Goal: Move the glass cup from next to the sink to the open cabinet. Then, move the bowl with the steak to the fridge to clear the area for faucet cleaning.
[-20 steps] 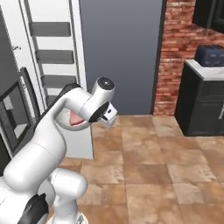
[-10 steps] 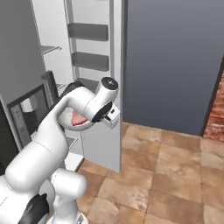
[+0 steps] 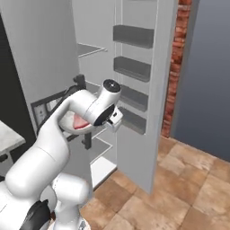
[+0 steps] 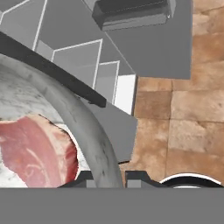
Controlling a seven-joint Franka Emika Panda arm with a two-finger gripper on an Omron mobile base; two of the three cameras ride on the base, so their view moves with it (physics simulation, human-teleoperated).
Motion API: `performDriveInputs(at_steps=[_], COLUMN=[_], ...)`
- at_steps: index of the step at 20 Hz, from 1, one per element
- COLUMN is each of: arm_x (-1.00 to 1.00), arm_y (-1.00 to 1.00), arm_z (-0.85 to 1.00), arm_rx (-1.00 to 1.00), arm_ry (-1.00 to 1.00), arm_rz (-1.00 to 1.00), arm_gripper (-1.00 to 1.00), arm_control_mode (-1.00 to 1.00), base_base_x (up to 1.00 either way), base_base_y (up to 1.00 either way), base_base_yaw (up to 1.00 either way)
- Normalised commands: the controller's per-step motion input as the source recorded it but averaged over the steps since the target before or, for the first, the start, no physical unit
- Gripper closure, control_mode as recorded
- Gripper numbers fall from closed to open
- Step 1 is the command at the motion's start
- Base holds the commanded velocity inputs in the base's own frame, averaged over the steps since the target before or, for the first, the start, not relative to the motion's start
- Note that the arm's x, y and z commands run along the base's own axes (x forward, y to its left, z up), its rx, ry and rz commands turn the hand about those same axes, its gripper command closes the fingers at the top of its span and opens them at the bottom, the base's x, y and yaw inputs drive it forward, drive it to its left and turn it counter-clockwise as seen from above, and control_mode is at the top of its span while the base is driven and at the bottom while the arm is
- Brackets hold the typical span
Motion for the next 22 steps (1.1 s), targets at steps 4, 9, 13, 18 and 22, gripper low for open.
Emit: performDriveInputs(at_steps=[4,9,13,18,22], arm_x=[0.0,0.0,0.0,0.0,0.0], arm_y=[0.0,0.0,0.0,0.0,0.0], arm_z=[0.0,0.0,0.0,0.0,0.0], arm_rx=[0.0,0.0,0.0,0.0,0.0], arm_ry=[0.0,0.0,0.0,0.0,0.0], arm_rz=[0.0,0.0,0.0,0.0,0.0], arm_gripper=[1.0,1.0,1.0,1.0,1.0], arm_control_mode=[1.0,1.0,1.0,1.0,1.0], base_base_x=[0.16,0.17,0.14,0.0,0.0], base_base_y=[-0.92,-0.87,-0.59,-0.28,-0.2], base_base_yaw=[0.43,0.37,0.25,0.27,0.31])
